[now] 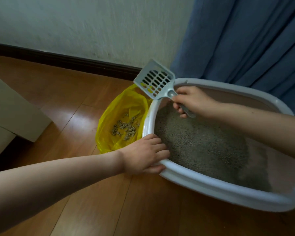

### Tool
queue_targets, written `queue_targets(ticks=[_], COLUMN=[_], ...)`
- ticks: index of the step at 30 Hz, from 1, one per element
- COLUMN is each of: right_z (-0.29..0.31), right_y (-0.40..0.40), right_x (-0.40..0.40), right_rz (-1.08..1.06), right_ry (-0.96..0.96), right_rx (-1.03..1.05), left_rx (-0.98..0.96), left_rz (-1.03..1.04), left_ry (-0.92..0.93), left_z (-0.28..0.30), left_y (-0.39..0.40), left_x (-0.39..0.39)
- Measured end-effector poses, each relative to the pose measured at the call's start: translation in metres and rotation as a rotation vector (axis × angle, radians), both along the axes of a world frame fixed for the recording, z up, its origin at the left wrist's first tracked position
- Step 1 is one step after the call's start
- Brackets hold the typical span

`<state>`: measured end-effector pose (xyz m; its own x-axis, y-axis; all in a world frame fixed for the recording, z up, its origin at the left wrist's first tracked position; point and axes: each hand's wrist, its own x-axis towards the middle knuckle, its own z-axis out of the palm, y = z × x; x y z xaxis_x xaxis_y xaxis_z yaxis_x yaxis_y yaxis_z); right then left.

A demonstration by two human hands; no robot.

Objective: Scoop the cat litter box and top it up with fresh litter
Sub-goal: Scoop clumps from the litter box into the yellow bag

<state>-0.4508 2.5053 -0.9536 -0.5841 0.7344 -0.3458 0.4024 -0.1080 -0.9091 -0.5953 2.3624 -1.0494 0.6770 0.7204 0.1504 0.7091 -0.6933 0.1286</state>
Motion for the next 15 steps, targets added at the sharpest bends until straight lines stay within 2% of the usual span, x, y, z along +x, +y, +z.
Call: queue_targets(ticks=[2, 4, 6, 8, 13, 15], right_z=[0.008, 0.011, 0.007, -0.006, -0.042, -0.047], right_y=[0.009, 0.018, 0.021, 0.022, 0.019, 0.015], right_x=[0.031, 0.062, 0.085, 0.094, 0.08, 0.064], right_rz=[-0.034, -0.068, -0.068, 0.022, 0.376, 0.5], right_ry=[0.07, 0.019, -0.207, -0.484, -0.79, -0.82], right_rx=[-0.156, -0.176, 0.018, 0.351, 0.756, 0.894], left_rx=[0.001, 0.001, 0.009, 0.011, -0.01, -0.02], left_rz=[-0.005, -0.008, -0.009, -0.002, -0.007, -0.003], left_ry=[0.019, 0.035, 0.045, 0.052, 0.077, 0.095], left_z=[-0.001, 0.0, 0.001, 0.001, 0.006, 0.008], left_y=[0.001, 0.001, 0.001, 0.001, 0.001, 0.001], left_x=[-0.001, -0.001, 0.0, 0.001, 0.002, 0.003])
